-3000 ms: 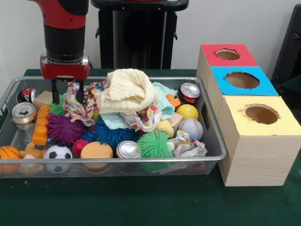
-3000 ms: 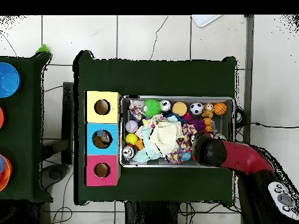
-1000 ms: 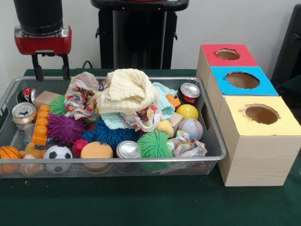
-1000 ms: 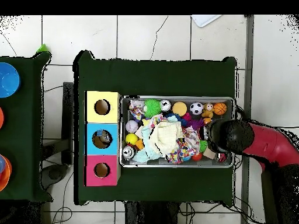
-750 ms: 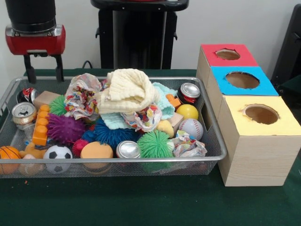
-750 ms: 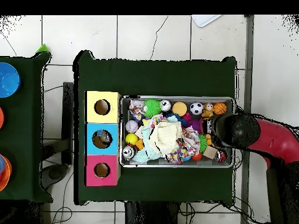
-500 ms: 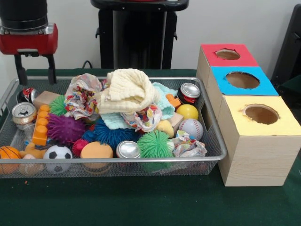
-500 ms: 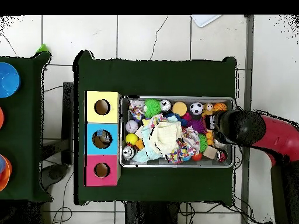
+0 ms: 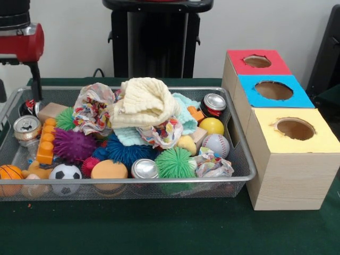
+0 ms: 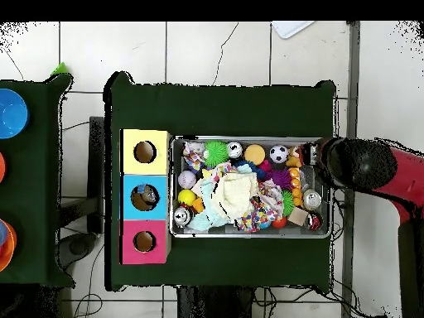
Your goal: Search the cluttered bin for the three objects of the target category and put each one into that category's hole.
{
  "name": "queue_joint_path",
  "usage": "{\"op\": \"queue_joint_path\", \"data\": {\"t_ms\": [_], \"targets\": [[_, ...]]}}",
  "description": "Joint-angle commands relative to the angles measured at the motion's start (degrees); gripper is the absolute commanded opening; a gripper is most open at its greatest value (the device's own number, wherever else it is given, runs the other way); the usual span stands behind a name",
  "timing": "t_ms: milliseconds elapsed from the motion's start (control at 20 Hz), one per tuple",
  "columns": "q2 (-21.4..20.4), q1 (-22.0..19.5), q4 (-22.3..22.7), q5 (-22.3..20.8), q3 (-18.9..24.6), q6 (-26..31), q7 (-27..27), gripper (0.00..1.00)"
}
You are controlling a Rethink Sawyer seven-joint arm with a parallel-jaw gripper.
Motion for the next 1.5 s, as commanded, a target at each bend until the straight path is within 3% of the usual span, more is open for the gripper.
{"op": "queue_joint_path", "data": {"t_ms": [50,800,1500], "targets": [[4.25,-0.90,-5.44,-1.74,5.41,9.01,-16.09,1.00],[5.73,-0.61,-4.25,-3.34,5.72,5.95,-12.88,1.00],[8.82,-0.11,-0.54,-4.94,4.62,-0.93,-7.84,1.00]]}}
